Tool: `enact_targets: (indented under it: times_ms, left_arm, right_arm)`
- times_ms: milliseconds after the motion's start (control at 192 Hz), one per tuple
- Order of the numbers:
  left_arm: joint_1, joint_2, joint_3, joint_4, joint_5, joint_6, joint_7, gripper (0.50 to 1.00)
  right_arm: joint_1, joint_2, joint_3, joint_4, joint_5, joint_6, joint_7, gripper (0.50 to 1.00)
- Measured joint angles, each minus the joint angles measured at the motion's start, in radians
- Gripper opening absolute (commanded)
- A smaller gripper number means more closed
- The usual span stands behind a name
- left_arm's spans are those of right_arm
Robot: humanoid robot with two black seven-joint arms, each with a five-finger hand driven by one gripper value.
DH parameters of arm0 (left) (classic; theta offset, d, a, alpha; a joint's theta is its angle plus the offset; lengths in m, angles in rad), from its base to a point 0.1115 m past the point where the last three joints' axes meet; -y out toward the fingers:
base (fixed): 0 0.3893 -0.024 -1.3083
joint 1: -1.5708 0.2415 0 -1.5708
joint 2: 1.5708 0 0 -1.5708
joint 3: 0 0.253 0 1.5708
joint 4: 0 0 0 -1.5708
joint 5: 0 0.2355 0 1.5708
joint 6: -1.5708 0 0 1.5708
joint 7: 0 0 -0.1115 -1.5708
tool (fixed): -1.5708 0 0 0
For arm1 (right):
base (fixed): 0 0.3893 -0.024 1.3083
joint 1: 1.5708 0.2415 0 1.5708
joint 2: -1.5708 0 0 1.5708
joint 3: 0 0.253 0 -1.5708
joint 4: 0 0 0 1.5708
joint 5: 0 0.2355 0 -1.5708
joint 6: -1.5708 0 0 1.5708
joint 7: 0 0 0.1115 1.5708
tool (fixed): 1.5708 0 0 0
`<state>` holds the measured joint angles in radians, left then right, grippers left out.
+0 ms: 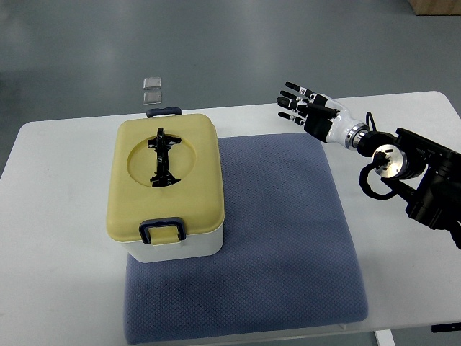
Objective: Open white storage box with right hand
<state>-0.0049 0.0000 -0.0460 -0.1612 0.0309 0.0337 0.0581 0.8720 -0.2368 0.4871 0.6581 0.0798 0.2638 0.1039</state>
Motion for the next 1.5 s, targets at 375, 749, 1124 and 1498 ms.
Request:
enact_targets:
  times_ms: [375, 749, 1124, 1498]
  left_arm:
    - [0.000, 0.000, 0.001, 0.004, 0.000, -0.004, 0.001, 1.000]
    - [0.000, 0.000, 0.002, 0.008, -0.001, -0.004, 0.000, 1.000]
    - [0.000, 0.000, 0.002, 0.008, 0.000, -0.004, 0.000, 1.000]
    - [0.000, 0.000, 0.001, 0.008, 0.000, -0.005, 0.000, 1.000]
  right_arm:
    - [-0.002, 0.002, 0.001, 0.000, 0.000, 0.000, 0.001, 0.932]
    - [0.002, -0.009, -0.008, -0.009, -0.024, -0.045, 0.007, 0.934]
    - [0.016, -0.020, -0.004, -0.009, -0.042, -0.059, 0.017, 0.934]
    - [0.114, -0.033, -0.044, 0.021, -0.340, -0.099, 0.058, 0.932]
